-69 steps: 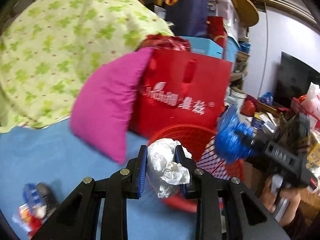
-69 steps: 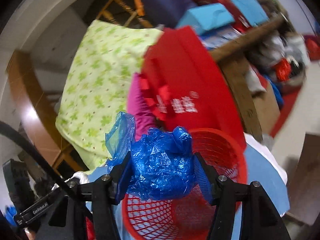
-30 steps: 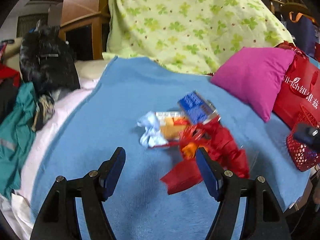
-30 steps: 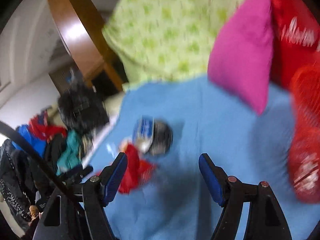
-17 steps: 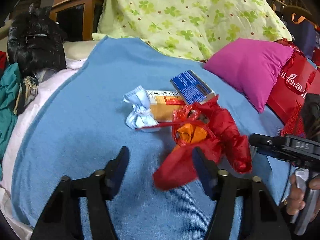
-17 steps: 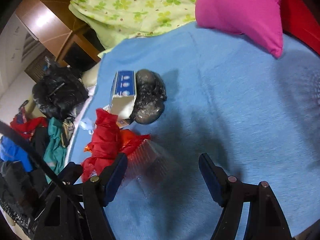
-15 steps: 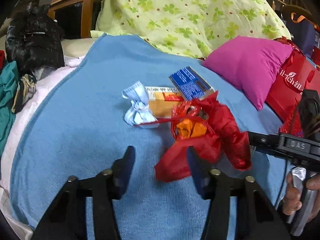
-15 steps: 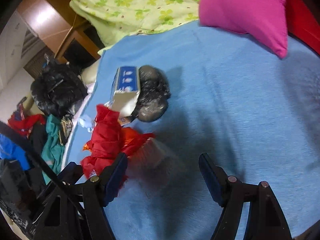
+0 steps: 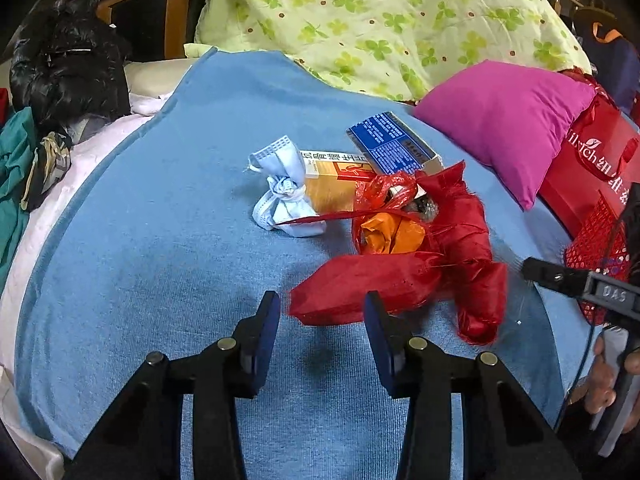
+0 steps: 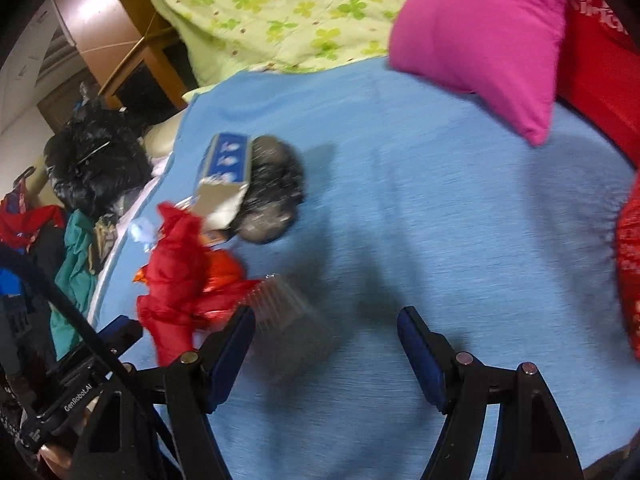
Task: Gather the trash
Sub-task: 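Move the right tool back over the clear plastic tray on the blanket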
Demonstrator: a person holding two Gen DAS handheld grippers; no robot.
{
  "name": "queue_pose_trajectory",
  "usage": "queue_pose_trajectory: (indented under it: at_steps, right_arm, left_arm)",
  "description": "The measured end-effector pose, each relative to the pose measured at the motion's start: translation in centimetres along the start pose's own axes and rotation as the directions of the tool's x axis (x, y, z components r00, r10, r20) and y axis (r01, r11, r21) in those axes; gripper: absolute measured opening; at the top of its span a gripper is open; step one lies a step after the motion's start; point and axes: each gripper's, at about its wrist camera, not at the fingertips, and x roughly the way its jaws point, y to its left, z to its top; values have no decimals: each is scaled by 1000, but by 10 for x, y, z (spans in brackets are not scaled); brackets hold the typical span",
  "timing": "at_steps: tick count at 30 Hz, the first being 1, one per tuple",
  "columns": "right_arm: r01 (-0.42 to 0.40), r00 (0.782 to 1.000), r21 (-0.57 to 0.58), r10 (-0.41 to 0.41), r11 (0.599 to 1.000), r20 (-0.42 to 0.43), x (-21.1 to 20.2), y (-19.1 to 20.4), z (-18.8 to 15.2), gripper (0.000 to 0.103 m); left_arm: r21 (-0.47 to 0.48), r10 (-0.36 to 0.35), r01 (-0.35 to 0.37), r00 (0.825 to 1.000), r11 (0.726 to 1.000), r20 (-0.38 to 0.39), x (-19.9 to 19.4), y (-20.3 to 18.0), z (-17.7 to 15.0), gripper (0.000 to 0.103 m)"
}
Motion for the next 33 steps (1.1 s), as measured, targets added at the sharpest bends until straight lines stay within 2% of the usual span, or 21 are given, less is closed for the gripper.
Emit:
queue_pose_trajectory:
  at_steps: [12, 16, 20, 23, 33]
  right_arm:
    - [112, 994, -35, -112, 993, 12, -18, -29, -4, 77]
    - [84, 995, -34, -82, 996, 63, -31, -31, -3, 77]
    - [9, 992, -30, -5, 1000, 125, -46, -29, 0, 77]
    - [-40, 996, -51, 44, 998, 79, -41, -21, -2, 77]
    - [-70, 996, -186, 60, 980, -59, -24, 10, -21, 77]
  left_arm:
    - [-3, 26, -26, 999, 1000, -43, 13, -5, -3, 50]
    - [16, 37, -37, 999, 999, -25, 9, -8, -3, 50]
    - [33, 39, -39, 999, 999, -4, 5, -12, -2, 55]
    - [50, 43, -43, 999, 998, 5, 4, -15, -2, 55]
    - [38, 45, -45, 999, 998, 9, 4, -13, -1, 56]
